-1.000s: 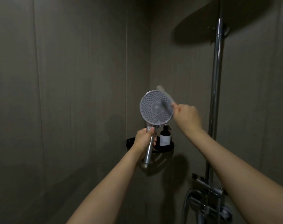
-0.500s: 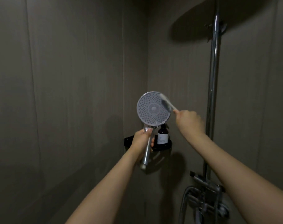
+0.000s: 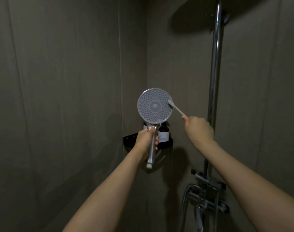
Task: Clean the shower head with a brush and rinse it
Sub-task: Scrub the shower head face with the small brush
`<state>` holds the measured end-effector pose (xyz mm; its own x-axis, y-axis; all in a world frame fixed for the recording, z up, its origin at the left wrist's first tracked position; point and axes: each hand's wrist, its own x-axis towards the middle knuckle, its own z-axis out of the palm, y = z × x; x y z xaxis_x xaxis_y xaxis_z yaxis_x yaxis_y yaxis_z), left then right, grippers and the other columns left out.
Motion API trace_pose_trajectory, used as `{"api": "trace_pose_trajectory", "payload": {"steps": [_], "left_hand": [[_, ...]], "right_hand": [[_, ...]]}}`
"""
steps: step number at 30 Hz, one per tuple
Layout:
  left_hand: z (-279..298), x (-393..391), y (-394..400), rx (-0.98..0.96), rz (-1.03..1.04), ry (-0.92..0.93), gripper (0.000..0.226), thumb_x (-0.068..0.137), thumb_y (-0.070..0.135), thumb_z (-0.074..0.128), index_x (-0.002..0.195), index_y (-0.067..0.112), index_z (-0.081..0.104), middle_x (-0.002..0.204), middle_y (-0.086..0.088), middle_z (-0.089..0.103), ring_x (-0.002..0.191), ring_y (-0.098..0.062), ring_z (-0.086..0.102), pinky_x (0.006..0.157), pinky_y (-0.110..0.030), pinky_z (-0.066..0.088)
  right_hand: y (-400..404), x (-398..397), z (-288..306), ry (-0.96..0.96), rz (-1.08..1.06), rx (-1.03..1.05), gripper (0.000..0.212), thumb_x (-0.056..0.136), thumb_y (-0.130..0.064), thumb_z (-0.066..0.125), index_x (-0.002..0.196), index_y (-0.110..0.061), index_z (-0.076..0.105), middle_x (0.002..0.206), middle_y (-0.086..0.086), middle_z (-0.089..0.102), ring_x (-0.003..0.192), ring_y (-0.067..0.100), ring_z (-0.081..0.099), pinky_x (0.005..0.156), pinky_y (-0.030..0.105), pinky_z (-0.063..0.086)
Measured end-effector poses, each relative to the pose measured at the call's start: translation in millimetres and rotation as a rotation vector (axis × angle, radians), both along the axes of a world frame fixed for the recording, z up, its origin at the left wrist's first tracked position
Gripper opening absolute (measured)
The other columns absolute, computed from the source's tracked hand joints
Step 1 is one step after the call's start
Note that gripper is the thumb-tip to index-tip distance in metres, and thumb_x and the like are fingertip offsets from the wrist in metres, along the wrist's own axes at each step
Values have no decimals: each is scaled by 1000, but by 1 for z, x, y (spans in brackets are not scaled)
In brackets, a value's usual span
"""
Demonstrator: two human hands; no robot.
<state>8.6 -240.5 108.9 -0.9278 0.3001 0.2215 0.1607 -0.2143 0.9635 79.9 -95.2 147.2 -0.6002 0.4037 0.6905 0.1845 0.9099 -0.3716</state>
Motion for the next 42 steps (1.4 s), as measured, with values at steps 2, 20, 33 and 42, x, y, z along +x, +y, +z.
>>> {"api": "trace_pose_trajectory", "payload": {"steps": [2, 20, 33, 42], "left_hand": [[-2, -2, 3, 31, -26, -11, 25, 94, 28, 46, 76, 13, 55, 56, -2, 52, 42, -11, 46, 43, -24, 39], [-43, -31, 34, -65, 40, -37, 29, 91, 23, 51, 63, 14, 50, 41, 1, 51, 34, -12, 46, 46, -23, 39], [-48, -119, -6, 99, 218, -72, 26, 94, 26, 46, 71, 14, 52, 49, -1, 50, 35, -10, 44, 39, -19, 37], [-38, -212, -8, 87, 147, -33, 25, 95, 25, 45, 72, 14, 50, 56, -3, 49, 35, -8, 44, 38, -19, 37]], "right_hand": [[-5, -3, -8, -36, 96, 71, 49, 96, -45, 29, 92, -11, 64, 63, 1, 48, 54, 21, 47, 48, 25, 32], [22, -52, -6, -252, 338, -59, 45, 97, -39, 32, 91, -8, 64, 66, 4, 54, 56, 17, 47, 49, 20, 39], [27, -143, -30, -220, 377, -596, 26, 92, -10, 48, 106, 5, 66, 103, 21, 63, 82, 26, 53, 53, 26, 33], [-4, -263, -63, -453, 233, -468, 16, 87, -9, 59, 92, 5, 65, 87, 15, 62, 81, 26, 60, 59, 29, 48]]}}
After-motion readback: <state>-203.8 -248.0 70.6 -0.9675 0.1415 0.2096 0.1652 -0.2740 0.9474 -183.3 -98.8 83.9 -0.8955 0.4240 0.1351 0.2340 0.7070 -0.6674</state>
